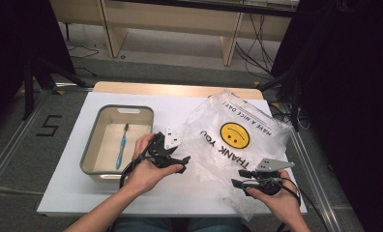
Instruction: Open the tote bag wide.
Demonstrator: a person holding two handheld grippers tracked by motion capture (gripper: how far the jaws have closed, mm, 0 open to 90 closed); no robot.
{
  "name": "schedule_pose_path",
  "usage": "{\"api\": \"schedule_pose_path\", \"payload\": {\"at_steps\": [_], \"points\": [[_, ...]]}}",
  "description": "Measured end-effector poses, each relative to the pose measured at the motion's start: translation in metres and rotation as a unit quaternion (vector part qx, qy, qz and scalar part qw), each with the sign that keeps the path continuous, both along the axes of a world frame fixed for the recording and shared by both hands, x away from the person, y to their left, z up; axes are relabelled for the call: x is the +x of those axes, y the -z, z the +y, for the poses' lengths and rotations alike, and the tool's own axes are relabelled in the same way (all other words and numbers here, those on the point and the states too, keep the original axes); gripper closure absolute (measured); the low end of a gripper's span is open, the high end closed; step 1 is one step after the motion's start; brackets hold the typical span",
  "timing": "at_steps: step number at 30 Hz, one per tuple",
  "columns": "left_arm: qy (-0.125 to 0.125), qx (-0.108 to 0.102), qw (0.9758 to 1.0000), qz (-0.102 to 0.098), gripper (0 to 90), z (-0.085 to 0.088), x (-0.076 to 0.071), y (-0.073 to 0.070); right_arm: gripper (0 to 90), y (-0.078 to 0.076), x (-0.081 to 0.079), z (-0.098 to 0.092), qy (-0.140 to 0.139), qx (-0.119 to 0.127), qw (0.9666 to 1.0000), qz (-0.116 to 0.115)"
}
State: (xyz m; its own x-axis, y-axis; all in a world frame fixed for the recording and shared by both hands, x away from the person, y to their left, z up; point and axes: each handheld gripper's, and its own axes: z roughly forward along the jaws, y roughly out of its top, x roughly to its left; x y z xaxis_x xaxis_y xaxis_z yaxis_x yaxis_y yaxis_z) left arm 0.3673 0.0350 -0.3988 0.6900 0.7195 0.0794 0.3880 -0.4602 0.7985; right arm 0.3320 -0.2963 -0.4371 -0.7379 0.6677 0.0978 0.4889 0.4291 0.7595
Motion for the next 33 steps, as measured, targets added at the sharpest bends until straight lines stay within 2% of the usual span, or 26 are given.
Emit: {"api": "schedule_pose_path", "payload": {"at_steps": [2,8,20,26,33], "points": [[0.008,0.002,0.9999,0.007,18.3,0.001,-0.005,0.005,46.7,0.0,0.002,0.0,0.009,-0.003,0.9999,-0.014],[0.028,0.001,0.9994,0.02,18.7,0.001,-0.017,0.017,42.1,0.004,0.009,0.005,0.017,-0.013,0.9995,-0.023],[0.073,0.006,0.9968,0.033,20.3,0.004,-0.039,0.036,41.3,0.006,0.022,0.012,0.023,-0.001,0.9992,-0.034],[0.078,0.01,0.9961,0.042,21.1,0.008,-0.047,0.048,41.0,0.007,0.028,0.016,0.027,0.0,0.999,-0.037],[0.079,0.007,0.9958,0.046,21.4,0.009,-0.048,0.056,41.3,0.007,0.033,0.02,0.026,0.003,0.9989,-0.04]]}}
